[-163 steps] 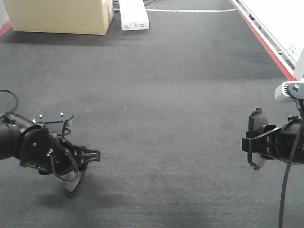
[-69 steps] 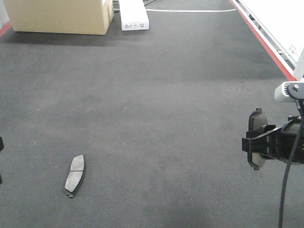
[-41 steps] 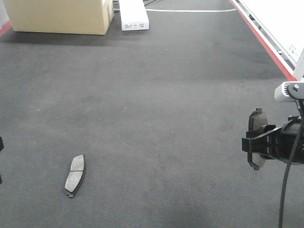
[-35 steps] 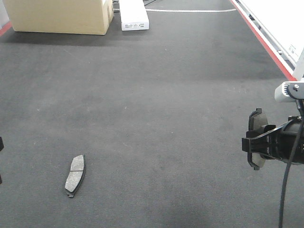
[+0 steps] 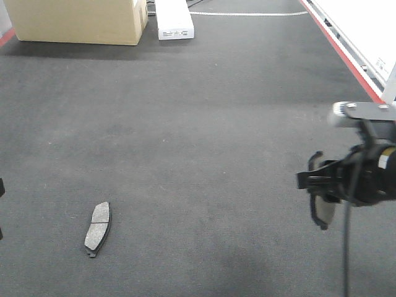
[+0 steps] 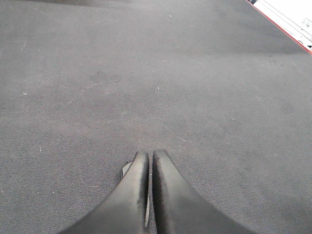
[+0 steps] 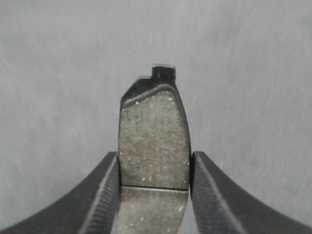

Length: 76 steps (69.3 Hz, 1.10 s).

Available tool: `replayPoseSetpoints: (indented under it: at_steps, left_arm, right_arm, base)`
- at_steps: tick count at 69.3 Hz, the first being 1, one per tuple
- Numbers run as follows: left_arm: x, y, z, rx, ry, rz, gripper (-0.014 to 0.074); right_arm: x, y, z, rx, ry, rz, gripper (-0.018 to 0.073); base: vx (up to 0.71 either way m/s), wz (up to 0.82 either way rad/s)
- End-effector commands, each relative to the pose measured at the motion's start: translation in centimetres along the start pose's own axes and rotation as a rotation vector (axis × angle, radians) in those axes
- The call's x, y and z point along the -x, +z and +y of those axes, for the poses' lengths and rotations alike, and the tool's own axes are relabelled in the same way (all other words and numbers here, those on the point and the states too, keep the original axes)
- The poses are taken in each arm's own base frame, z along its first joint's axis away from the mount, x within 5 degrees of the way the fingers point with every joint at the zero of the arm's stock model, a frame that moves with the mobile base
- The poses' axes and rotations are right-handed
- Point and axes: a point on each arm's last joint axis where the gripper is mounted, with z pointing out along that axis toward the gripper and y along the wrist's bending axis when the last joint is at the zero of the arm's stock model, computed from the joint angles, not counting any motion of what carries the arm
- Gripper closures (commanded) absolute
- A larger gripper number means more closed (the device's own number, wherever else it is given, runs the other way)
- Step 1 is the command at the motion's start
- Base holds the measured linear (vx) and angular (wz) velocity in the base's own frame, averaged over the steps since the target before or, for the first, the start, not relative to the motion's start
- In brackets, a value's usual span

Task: Move and align brake pads A on conveyor
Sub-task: 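Lower the right gripper with its pad toward the belt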

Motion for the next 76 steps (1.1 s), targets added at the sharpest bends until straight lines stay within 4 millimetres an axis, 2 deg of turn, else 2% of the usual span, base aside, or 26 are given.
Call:
replayPoseSetpoints:
  at_steps: [1, 8, 21, 35, 48, 62, 76]
  left_arm:
    - [1.1, -0.3, -0.4, -0.034, 0.009, -0.074, 0.0603]
    - [1.1, -0.3, -0.4, -0.034, 0.009, -0.074, 0.0603]
    - [1.1, -0.3, -0.4, -0.034, 0.009, -0.074, 0.0603]
    - [1.1, -0.3, -0.4, -0.034, 0.009, -0.074, 0.0603]
    - [1.1, -0.3, -0.4, -0.034, 0.009, -0.074, 0.0603]
    - [1.1, -0.3, -0.4, -0.034, 0.009, -0.074, 0.0603]
    - [1.1, -0.3, -0.4, -0.034, 0.009, -0.074, 0.0603]
  right_arm:
    - [1.9, 0.5, 1.4, 0.028, -0.037, -0.021, 0.0499]
    - [2.3, 3.2, 3.3, 0.049, -0.037, 0.035, 0.0499]
    - [3.3, 7.6, 3.6, 0.022, 0.035, 0.132, 0.0499]
    - [3.2, 10.7, 3.7, 0.007, 0.035, 0.194, 0.0496]
    - [2.6, 12.3, 3.6, -0.005, 0.03, 0.241, 0.0494]
    - [2.1, 13.1, 3.5, -0.015, 0.03, 0.28, 0.0481]
    - [2.0, 13.2, 3.4, -0.015, 0.013, 0.284, 0.0377]
  base:
    - [0.0, 0.0]
    - [0.0, 0.0]
    - [0.0, 0.0]
    - [0.0, 0.0]
    - [0.0, 0.0]
    - [0.0, 0.0]
    - [0.0, 0.0]
